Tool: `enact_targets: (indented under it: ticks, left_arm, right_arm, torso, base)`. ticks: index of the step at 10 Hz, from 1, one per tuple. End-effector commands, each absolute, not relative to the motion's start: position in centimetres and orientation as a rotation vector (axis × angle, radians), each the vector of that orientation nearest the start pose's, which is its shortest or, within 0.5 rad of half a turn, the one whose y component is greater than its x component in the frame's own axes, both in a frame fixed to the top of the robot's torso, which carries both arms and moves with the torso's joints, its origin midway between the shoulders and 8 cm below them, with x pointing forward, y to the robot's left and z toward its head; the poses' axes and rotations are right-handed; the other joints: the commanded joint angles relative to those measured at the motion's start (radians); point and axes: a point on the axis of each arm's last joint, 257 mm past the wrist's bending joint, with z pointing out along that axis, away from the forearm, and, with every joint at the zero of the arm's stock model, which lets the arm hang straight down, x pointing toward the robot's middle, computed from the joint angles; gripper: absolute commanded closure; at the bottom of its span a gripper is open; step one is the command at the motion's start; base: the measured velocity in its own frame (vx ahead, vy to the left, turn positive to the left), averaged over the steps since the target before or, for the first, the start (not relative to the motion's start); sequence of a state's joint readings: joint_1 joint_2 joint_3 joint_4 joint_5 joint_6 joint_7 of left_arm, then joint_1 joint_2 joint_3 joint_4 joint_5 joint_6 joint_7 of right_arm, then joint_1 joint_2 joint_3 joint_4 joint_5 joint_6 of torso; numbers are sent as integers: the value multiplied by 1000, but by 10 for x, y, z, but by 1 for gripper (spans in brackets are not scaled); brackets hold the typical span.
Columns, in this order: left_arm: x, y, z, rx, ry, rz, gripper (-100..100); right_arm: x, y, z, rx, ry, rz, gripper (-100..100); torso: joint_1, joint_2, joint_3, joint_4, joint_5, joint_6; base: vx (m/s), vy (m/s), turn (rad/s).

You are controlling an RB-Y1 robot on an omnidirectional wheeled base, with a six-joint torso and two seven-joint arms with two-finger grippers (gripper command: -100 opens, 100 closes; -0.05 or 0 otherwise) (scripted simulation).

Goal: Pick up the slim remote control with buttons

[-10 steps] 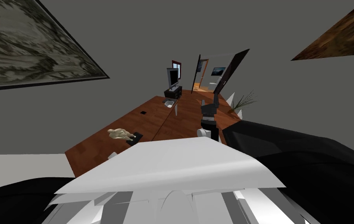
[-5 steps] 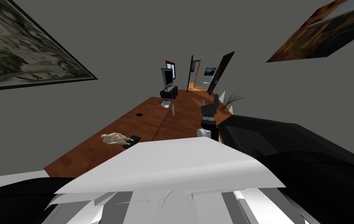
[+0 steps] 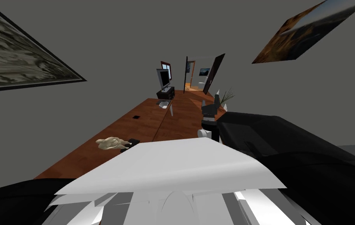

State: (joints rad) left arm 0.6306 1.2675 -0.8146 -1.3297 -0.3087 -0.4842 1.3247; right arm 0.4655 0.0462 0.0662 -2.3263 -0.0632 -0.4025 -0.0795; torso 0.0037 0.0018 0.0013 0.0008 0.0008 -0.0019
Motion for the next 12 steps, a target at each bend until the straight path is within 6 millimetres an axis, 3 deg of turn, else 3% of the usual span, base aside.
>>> enact_targets:
  ticks: [1,6,8,9,10,11,12]
  left_arm:
    - [-50,461,-490,-2084,2448,-505,-100]
    - [-81,560,-488,-2135,2357,-129,-100]
    - [-85,586,-488,-2136,2316,-38,-100]
    - [-85,574,-491,-2136,2334,-74,-100]
    - [-85,576,-491,-2136,2329,-64,0]
    - [-91,569,-500,-2135,2327,-64,-100]
    - [-93,568,-503,-2135,2327,-63,-100]
  right_arm:
    - [355,-265,38,781,527,1494,0]
    - [355,-265,38,781,527,1493,0]
    - [355,-265,38,781,527,1493,0]
    - [355,-265,38,781,527,1493,0]
    - [355,-265,38,781,527,1493,0]
    - [355,-265,38,781,527,1493,0]
    - [355,-265,38,781,527,1493,0]
  torso:
    - [0,0,0,0,0,0]
    - [7,1,1,0,2,0]
    - [4,0,0,0,1,0]
    - [4,0,0,0,1,0]
    - [1,-1,-1,0,1,-1]
    - [-1,-2,-1,0,0,-1]
    - [-1,-4,-2,-1,0,-1]
  base:
    - [-22,55,-217]
    - [-47,109,-253]
    - [-35,89,-167]
    - [-18,44,-35]
    - [-3,9,4]
    - [19,23,-11]
    - [32,28,-7]
